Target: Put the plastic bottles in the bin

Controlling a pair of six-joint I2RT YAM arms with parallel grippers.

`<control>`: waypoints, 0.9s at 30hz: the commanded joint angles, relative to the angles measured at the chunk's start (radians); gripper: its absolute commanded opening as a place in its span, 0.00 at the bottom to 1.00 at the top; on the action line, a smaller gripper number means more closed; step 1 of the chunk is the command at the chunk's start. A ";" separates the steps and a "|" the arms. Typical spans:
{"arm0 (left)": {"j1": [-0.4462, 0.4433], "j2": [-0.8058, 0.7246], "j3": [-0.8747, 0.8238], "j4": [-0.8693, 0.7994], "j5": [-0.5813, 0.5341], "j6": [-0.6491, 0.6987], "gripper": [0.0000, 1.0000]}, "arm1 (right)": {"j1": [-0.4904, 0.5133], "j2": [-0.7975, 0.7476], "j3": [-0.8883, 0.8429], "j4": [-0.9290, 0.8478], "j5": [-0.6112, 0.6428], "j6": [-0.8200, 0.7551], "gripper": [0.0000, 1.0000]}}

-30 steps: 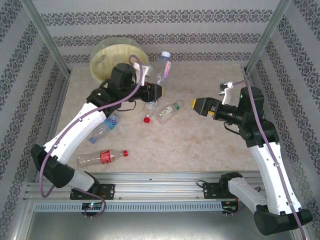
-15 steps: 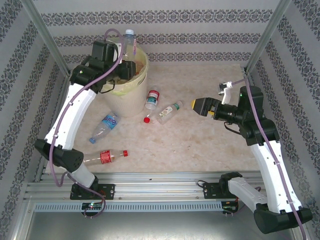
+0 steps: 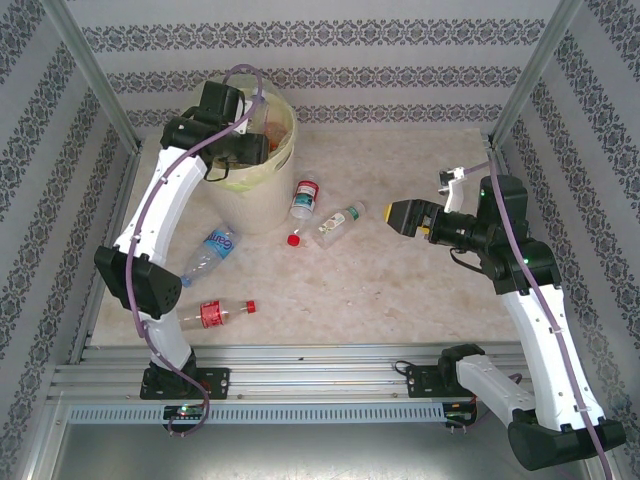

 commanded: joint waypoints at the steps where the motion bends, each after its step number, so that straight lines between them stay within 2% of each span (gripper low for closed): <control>1: 0.013 -0.017 0.040 -0.038 -0.011 0.016 0.71 | -0.001 -0.003 0.001 -0.010 0.013 -0.022 0.98; 9: 0.013 -0.095 0.038 -0.012 0.023 0.004 0.83 | 0.001 0.013 -0.012 0.004 0.016 -0.011 0.98; 15: -0.002 -0.209 -0.066 0.060 0.146 -0.002 0.89 | 0.002 0.014 -0.031 0.020 0.026 0.001 0.98; 19: -0.056 -0.297 -0.182 0.113 0.220 -0.001 0.91 | 0.004 0.019 -0.038 0.034 0.028 0.009 0.98; 27: -0.250 -0.387 -0.392 0.213 0.235 0.005 0.95 | 0.004 0.030 -0.054 0.060 0.030 0.027 0.98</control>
